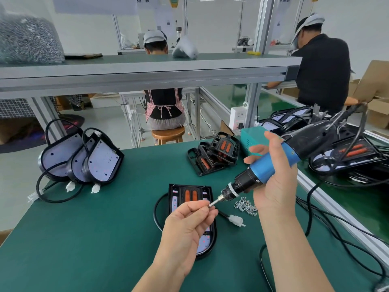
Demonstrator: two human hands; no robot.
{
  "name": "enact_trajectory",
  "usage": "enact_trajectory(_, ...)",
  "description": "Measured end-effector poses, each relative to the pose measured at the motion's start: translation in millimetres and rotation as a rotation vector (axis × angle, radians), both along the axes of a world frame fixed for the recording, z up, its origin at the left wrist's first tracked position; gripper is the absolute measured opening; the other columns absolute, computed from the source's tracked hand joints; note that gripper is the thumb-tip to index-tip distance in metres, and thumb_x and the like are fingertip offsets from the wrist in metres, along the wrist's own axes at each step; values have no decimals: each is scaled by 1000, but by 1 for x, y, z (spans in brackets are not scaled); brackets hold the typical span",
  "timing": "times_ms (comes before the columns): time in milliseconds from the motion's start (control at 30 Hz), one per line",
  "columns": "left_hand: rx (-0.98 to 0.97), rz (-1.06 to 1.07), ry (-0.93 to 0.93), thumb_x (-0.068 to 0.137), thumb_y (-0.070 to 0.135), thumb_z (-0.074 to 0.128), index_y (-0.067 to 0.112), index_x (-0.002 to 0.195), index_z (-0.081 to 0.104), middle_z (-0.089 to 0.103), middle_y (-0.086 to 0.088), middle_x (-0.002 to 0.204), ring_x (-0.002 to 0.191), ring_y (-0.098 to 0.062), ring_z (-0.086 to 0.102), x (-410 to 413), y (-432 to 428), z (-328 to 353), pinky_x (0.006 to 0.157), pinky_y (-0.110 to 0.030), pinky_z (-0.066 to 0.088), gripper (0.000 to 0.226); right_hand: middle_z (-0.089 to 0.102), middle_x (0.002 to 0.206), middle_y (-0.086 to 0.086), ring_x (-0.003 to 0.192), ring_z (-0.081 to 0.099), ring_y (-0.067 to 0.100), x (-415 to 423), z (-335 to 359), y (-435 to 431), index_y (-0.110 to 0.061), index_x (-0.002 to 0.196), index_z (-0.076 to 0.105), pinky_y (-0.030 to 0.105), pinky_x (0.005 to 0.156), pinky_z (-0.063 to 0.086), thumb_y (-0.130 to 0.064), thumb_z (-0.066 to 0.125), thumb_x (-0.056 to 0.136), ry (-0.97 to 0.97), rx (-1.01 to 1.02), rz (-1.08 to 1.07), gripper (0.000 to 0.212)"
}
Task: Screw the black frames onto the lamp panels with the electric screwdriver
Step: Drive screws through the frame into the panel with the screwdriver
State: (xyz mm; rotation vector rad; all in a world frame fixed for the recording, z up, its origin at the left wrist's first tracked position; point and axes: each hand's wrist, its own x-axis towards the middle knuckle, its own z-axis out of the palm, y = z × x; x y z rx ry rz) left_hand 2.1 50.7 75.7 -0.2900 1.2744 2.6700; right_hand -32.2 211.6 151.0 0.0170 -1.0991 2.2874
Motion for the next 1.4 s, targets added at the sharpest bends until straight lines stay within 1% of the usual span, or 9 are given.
enact_trajectory(233, -338, 102, 229, 89, -14, 62, 5, 79, 76, 76, -18, 83, 80, -27, 76, 10, 8, -3, 69, -19, 57, 26, 58, 60, -3, 50, 55, 12, -11, -8, -1, -13, 103, 59, 19, 52, 48, -28, 76, 89, -237, -244, -135, 27)
enact_trajectory(433, -586, 255, 410, 90, -10, 63, 33, 86, 79, 78, -5, 86, 85, -20, 76, 14, 15, -9, 77, -21, 58, 45, 60, 56, -7, 47, 59, 10, -19, -23, 2, -16, 95, 61, 18, 49, 50, -34, 79, 86, -385, -402, -183, 26)
enact_trajectory(600, -650, 301, 536, 90, -7, 67, 47, 130, 58, 77, 1, 95, 92, -18, 75, 11, 15, -8, 88, -25, 57, 68, 61, 59, -5, 47, 59, 10, -22, -32, 5, -17, 85, 59, 18, 47, 49, -35, 77, 88, -450, -513, -135, 26)
enact_trajectory(767, -609, 279, 492, 88, -2, 72, 47, 133, 53, 78, 1, 94, 93, -20, 75, 5, 14, -11, 91, -34, 58, 69, 63, 56, -7, 48, 61, 9, -25, -36, 7, -17, 90, 59, 18, 50, 51, -34, 77, 88, -461, -545, -124, 25)
enact_trajectory(900, -627, 250, 460, 85, -1, 76, 44, 131, 53, 77, 4, 95, 91, -12, 74, 3, 14, -12, 87, -20, 56, 68, 63, 57, -6, 48, 60, 10, -29, -36, 9, -17, 86, 59, 20, 52, 52, -33, 78, 88, -444, -536, -136, 25)
enact_trajectory(1033, -1065, 369, 447, 82, 20, 81, 41, 128, 56, 65, 19, 111, 101, -5, 64, -11, -13, -13, 88, -25, 53, 57, 62, 55, -7, 48, 60, 9, -39, -34, 13, -16, 89, 60, 20, 52, 52, -32, 78, 88, -390, -478, -177, 24)
enact_trajectory(1167, -1420, 185, 124, 78, 53, 76, 17, 142, 38, 48, -6, 132, 118, -27, 52, -46, -49, -11, 92, -38, 44, 83, 60, 55, -8, 51, 58, 9, -55, -25, 14, -14, 98, 60, 23, 57, 53, -32, 77, 89, -293, -325, -260, 27)
enact_trajectory(1300, -1386, -121, -5, 74, 62, 76, 12, 144, 26, 57, -10, 131, 119, -30, 55, -72, -46, -18, 89, -33, 42, 100, 60, 60, -7, 53, 57, 10, -74, -15, 5, -15, 98, 60, 25, 56, 52, -27, 76, 90, -191, -151, -289, 22)
enact_trajectory(1400, -1155, -179, -48, 57, 58, 84, 14, 132, 40, 63, -2, 120, 109, -23, 63, -84, -43, -25, 96, -38, 50, 97, 60, 61, -2, 50, 54, 11, -87, -12, -5, -15, 91, 60, 25, 50, 50, -26, 77, 88, -162, -39, -262, 21)
